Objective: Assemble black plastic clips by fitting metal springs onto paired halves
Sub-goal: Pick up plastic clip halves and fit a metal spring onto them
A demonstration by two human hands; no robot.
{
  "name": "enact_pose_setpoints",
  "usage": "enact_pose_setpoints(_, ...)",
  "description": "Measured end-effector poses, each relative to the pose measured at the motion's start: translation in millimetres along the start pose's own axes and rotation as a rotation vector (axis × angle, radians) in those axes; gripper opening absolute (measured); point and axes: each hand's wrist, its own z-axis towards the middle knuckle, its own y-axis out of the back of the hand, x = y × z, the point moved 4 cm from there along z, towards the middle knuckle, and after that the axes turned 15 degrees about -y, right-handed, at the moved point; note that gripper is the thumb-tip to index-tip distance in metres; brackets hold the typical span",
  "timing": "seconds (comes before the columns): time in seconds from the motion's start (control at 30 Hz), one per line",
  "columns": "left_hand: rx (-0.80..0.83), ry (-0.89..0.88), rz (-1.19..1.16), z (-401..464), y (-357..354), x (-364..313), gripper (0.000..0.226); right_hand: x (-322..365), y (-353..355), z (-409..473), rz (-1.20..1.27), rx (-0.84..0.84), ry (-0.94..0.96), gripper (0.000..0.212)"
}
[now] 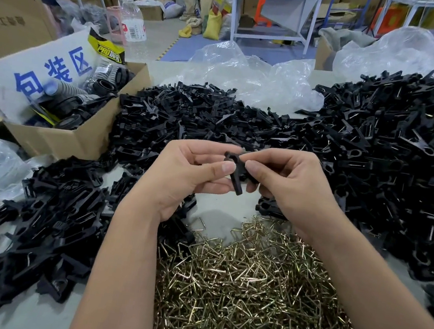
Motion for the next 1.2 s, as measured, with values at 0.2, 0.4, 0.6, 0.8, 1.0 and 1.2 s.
enact_pose_setpoints(0.2, -0.322, -0.204, 0.056, 0, 26, -8, 0.025, -4, -10, -1, -0.207, -0.107, -0.047, 0.003)
enact_pose_setpoints(0.4, -0.603, -0.312, 0.128, 0, 46, -8, 0.021, -12, -56, -17, -1.009, 0.281, 0.091, 0.025)
enact_pose_setpoints(0.6, -0.527, -0.295, 0.235, 2, 39, -6, 0.021, -8, -58, -19, -0.977, 0.301, 0.072, 0.015)
enact_pose_setpoints(0.8, -0.551, -0.295, 0.231, 2, 36, -8, 0.021, -12, -63, -18, -0.972, 0.265, 0.077, 0.025)
enact_pose_setpoints(1.0, -0.553, -0.295, 0.263, 2, 33, -7, 0.021, -12, -68, -19, -0.932, 0.311, 0.078, 0.017)
enact_pose_setpoints(1.2, -0.538, -0.291, 0.271, 0, 35, -6, 0.025, -5, -45, -16, -0.458, 0.217, -0.049, 0.017)
